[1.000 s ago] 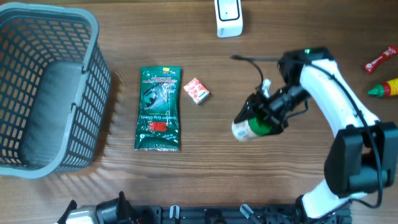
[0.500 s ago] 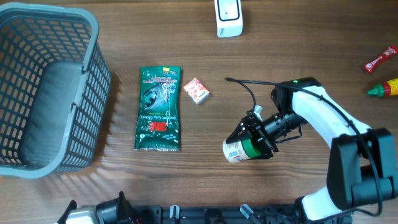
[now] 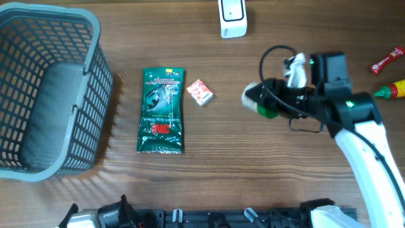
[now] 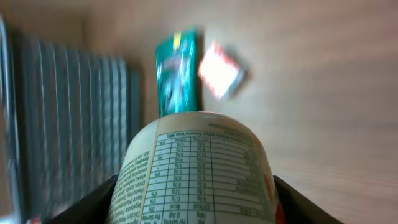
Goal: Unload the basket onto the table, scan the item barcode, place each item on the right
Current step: 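Tilt the jar sideways and carry it rightward, then hold the jar up in front of the white scanner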
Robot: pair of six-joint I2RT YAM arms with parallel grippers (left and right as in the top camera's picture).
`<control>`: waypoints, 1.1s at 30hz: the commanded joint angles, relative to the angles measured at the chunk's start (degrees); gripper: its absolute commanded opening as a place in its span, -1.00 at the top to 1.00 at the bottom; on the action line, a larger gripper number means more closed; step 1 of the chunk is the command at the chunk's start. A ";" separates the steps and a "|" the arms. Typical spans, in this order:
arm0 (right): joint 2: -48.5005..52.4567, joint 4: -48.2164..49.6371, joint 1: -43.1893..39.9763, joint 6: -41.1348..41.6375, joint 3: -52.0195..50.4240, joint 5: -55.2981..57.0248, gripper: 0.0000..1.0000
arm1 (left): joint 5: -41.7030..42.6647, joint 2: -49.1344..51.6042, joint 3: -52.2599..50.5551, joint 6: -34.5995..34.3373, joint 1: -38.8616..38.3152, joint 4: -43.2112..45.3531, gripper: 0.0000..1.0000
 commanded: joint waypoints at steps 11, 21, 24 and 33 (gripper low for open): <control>3.54 16.28 0.04 4.70 1.29 22.86 -0.11 | 0.70 -0.37 -0.07 -0.13 0.20 0.17 -1.00; 17.77 40.15 0.09 -14.93 1.29 23.06 -0.03 | 0.70 -0.37 -0.07 -0.13 0.20 0.17 -1.00; 21.94 48.76 0.72 -18.53 1.29 23.23 -0.03 | 0.70 -0.37 -0.07 -0.13 0.20 0.17 -1.00; 36.48 76.83 5.84 -23.74 1.73 38.10 -0.11 | 0.70 -0.37 -0.07 -0.13 0.20 0.17 -1.00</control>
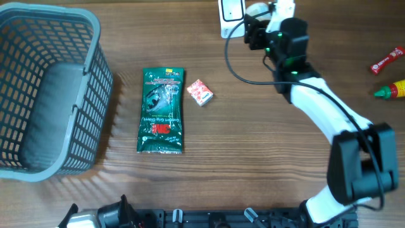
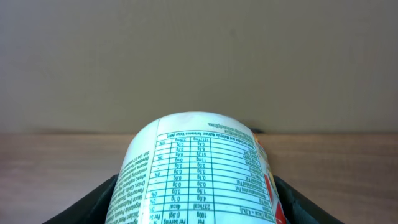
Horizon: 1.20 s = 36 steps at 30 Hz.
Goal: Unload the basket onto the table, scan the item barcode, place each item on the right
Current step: 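Hold the jar up in front of the white scanner, then carry the jar to the right edge and set it down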
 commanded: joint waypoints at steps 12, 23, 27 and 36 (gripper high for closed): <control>30.58 5.64 0.79 -4.92 29.81 6.54 -0.05 | 0.70 -0.37 -0.07 -0.13 0.20 0.15 -1.00; 30.91 6.14 1.16 -2.38 30.71 6.56 0.01 | 0.72 -0.37 -0.07 -0.13 0.20 0.15 -1.00; 26.10 0.81 0.81 0.02 30.71 8.98 0.04 | 0.72 -0.37 -0.07 -0.13 0.20 0.15 -1.00; 2.60 -41.38 -10.71 17.70 30.69 17.64 0.02 | 0.70 -0.37 -0.07 -0.13 0.20 0.15 -1.00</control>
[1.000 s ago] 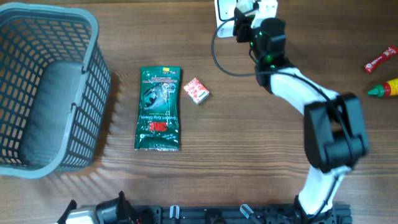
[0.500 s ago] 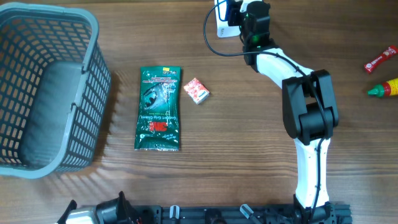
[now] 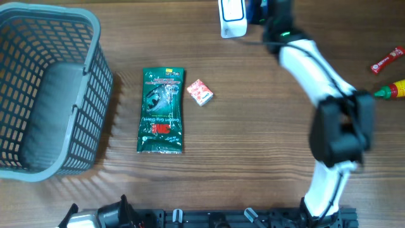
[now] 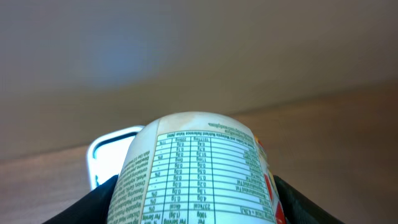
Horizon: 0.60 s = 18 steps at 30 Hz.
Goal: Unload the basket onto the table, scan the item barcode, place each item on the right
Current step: 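Carry the jar to the right edge and set it down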
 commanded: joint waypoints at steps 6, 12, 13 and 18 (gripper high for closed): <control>-12.41 -32.24 -25.73 25.20 1.14 -1.62 0.01 | 0.72 -0.37 -0.07 -0.13 0.20 0.09 -1.00; -6.47 -40.39 -42.10 27.71 -1.77 -7.74 0.00 | 0.70 -0.37 -0.07 -0.13 0.20 0.09 -1.00; -4.92 -41.07 -44.11 27.71 -2.27 -9.31 0.00 | 0.70 -0.37 -0.07 -0.13 0.20 0.09 -1.00; 2.58 -39.93 -50.42 27.50 -2.62 -10.86 -0.12 | 0.70 -0.37 -0.07 -0.13 0.20 0.09 -1.00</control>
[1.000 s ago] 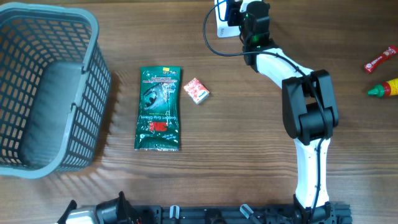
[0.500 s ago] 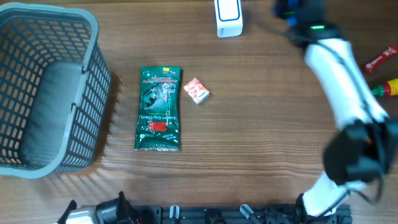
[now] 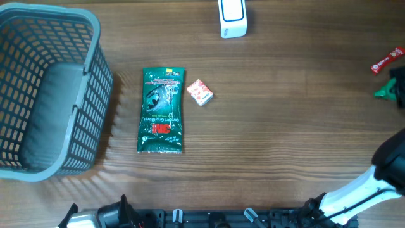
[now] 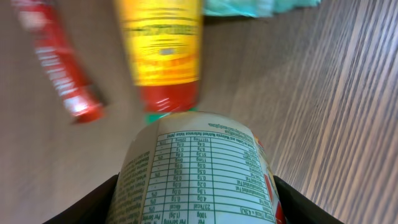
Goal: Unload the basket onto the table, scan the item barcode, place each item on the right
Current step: 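Carry the jar to the right edge and set it down, then reach the right gripper over to the small red-white box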
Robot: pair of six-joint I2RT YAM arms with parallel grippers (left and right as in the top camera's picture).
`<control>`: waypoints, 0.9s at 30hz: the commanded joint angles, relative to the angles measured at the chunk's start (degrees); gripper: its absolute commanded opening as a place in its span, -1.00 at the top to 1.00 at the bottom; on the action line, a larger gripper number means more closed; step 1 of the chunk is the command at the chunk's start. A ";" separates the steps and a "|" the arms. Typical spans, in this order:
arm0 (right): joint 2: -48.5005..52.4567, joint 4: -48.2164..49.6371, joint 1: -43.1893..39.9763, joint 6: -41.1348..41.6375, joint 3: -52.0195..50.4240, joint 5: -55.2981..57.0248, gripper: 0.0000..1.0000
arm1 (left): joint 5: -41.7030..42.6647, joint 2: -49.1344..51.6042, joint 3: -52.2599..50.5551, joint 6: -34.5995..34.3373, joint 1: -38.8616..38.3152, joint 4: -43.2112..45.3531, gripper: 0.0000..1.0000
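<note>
My right gripper [image 4: 196, 190] is shut on a white container [image 4: 196, 165] with a green-printed nutrition table facing the wrist camera. Dark fingers [image 4: 102, 202] flank it on both sides. In the overhead view the right gripper [image 3: 398, 88] shows only as a dark shape at the far right edge, and the container is hidden there. The white scanner [image 3: 232, 18] stands at the back middle of the table, far from the gripper. The left gripper is out of view.
Under the held container lie a yellow bottle with a red cap [image 4: 163, 56] and a red sachet [image 4: 59, 65]. A grey basket [image 3: 47, 88] stands at the left, with a green packet [image 3: 162, 111] and a small red-and-white packet [image 3: 200, 92] mid-table. The table's right edge is close.
My right gripper has gone from beside the scanner at the back to the far right edge, over the yellow bottle and red sachet. It still holds the white container.
My right gripper first held the white container over the right middle of the table. Then it was at the back near the scanner, and then right beside it with the scanner in the wrist view. Now it is at the right edge, same grip.
</note>
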 commanded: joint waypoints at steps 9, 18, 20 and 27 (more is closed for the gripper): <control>10.80 4.83 -5.49 -0.92 -0.37 0.61 -0.61 | 0.70 -0.37 -0.07 -0.13 0.22 0.17 -1.00; 1.81 -7.50 -5.70 -6.03 16.74 1.55 -1.00 | 0.70 -0.37 -0.07 -0.13 0.20 0.17 -1.00; -1.38 -9.60 -5.68 -4.11 18.95 1.90 -0.99 | 0.70 -0.37 -0.07 -0.13 0.20 0.17 -1.00; -12.13 -19.67 -3.21 2.12 19.17 -14.21 -1.00 | 0.72 -0.37 -0.07 -0.13 0.22 0.17 -1.00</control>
